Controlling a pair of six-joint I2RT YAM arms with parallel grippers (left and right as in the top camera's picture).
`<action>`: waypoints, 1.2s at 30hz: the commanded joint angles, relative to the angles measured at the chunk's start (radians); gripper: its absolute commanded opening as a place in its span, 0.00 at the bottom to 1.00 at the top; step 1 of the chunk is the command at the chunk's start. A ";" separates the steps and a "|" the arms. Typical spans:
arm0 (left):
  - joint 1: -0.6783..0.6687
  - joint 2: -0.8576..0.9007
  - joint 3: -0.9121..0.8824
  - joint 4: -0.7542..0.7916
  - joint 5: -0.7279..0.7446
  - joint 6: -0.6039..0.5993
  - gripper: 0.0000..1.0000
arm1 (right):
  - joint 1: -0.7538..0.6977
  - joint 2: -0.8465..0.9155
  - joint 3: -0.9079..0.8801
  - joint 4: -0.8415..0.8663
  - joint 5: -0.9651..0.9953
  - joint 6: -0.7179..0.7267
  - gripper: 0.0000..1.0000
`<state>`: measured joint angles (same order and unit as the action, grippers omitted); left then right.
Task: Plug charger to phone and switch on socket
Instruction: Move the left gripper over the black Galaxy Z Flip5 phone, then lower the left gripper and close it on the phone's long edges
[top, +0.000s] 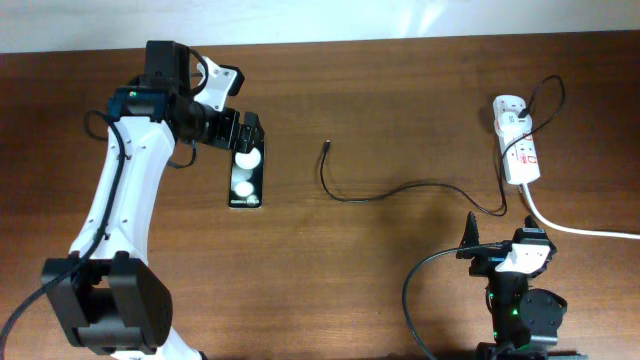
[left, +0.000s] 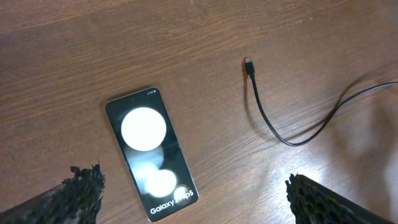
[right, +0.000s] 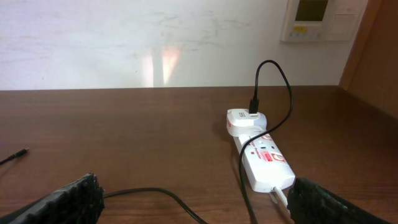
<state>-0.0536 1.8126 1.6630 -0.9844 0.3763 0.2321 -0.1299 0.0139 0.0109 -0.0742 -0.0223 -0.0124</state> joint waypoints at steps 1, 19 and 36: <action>-0.004 0.018 0.023 0.008 -0.027 0.019 0.99 | 0.007 -0.008 -0.005 -0.005 0.008 -0.006 0.99; -0.039 0.221 0.023 0.001 -0.273 -0.166 0.99 | 0.007 -0.008 -0.005 -0.005 0.008 -0.006 0.99; -0.110 0.336 0.023 -0.020 -0.377 -0.309 0.99 | 0.007 -0.008 -0.005 -0.005 0.008 -0.006 0.99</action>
<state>-0.1585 2.0926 1.6691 -0.9932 0.0162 -0.0360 -0.1299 0.0139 0.0109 -0.0742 -0.0227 -0.0124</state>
